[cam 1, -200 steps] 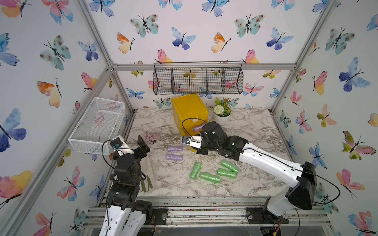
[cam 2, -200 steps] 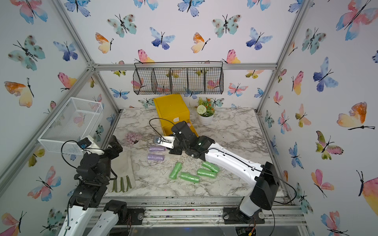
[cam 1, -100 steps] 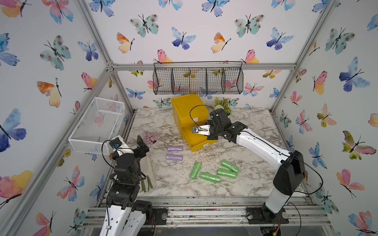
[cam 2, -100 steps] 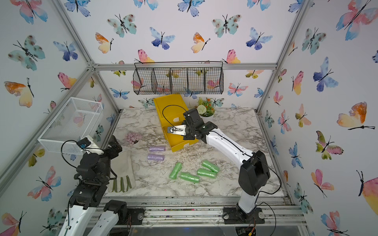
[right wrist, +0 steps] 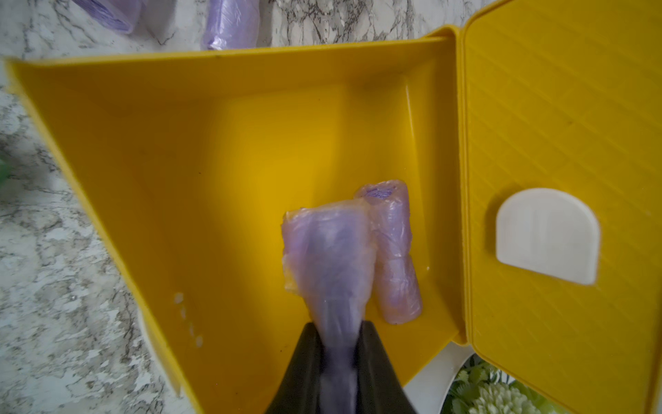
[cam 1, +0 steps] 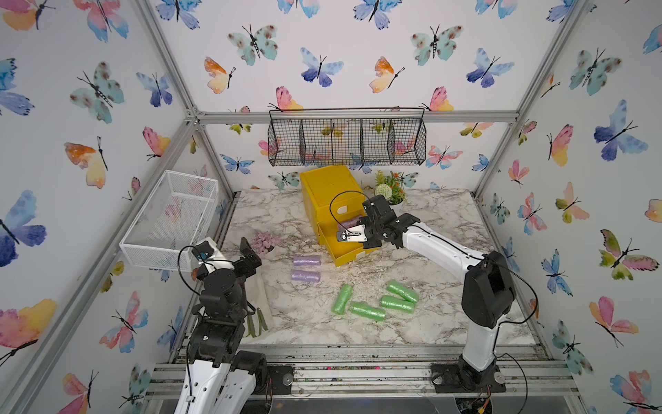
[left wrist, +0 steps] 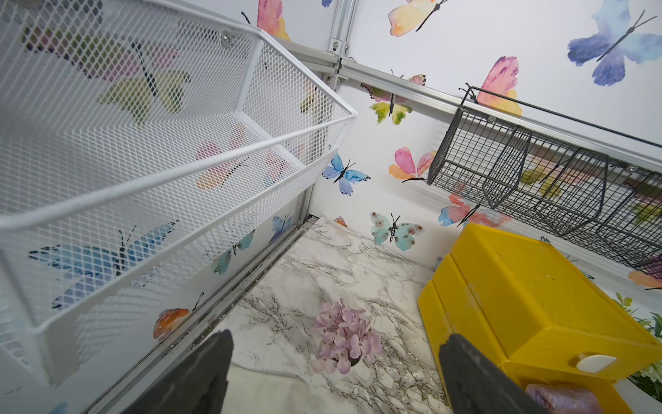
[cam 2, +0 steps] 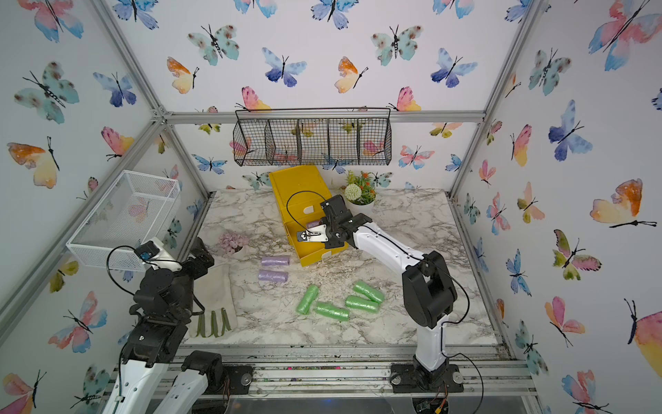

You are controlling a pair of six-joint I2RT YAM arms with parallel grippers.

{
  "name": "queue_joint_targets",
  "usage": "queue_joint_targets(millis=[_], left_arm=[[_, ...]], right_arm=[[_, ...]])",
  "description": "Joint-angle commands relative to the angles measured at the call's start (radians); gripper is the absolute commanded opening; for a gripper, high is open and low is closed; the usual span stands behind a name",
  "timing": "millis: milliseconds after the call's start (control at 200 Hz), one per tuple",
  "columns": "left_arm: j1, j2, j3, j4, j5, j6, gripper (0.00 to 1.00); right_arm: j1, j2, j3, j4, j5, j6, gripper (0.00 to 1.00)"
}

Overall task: Sort the rolls of trash bags by color and place them into the drawer
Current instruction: Place the roll of trash bags in the drawer.

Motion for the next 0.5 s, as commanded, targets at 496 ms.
queue_joint_targets(millis=[496], left_arm=[[0.009, 0.004, 0.014, 0.0, 0.009, 0.0, 0.95]], right_arm=[[-0.056, 0.078, 0.022, 0.12, -0.11, -0.11, 0.19]])
